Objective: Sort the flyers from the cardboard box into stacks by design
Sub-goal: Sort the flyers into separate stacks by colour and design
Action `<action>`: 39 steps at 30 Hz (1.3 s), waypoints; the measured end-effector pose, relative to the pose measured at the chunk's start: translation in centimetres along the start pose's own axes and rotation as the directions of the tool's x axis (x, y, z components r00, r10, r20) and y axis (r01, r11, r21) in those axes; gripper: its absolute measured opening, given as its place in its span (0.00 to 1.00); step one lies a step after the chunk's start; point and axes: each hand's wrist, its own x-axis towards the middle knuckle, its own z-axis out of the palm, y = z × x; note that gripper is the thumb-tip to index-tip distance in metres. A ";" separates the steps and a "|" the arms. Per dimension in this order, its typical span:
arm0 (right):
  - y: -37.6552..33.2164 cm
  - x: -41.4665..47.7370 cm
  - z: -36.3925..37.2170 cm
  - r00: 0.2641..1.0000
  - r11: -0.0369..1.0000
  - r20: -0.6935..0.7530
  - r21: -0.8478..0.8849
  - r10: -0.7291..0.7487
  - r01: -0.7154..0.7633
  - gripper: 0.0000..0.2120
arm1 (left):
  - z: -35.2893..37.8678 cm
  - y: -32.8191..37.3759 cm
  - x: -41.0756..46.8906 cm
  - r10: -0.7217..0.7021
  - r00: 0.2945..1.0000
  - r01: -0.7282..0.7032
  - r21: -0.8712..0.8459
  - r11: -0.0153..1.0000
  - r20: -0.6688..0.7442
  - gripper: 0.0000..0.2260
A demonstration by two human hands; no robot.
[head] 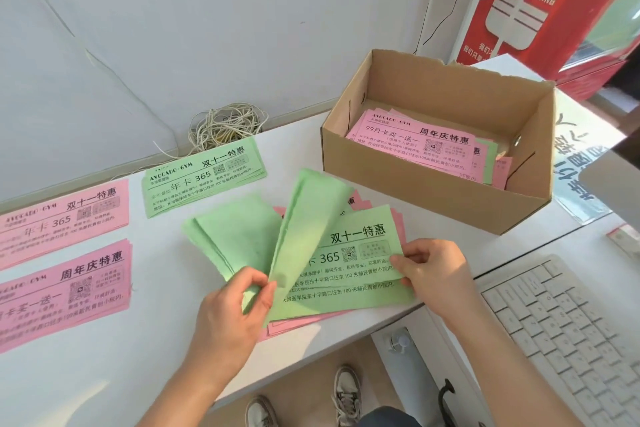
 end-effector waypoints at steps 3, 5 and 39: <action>0.0 -0.1 -0.6 1.000 0.999 0.018 0.052 0.000 -0.001 0.05 | -0.9 0.6 0.5 0.139 0.988 -0.132 0.094 0.987 -0.072 0.06; 0.0 0.0 -0.9 0.999 0.997 0.052 0.076 0.003 -0.007 0.05 | -1.8 1.3 1.3 0.331 0.941 -0.309 0.216 0.926 -0.071 0.05; -1.8 0.7 -0.7 0.925 0.939 0.307 -0.184 -0.225 0.289 0.26 | -2.1 1.4 4.5 0.019 0.798 -0.194 0.228 0.954 0.602 0.17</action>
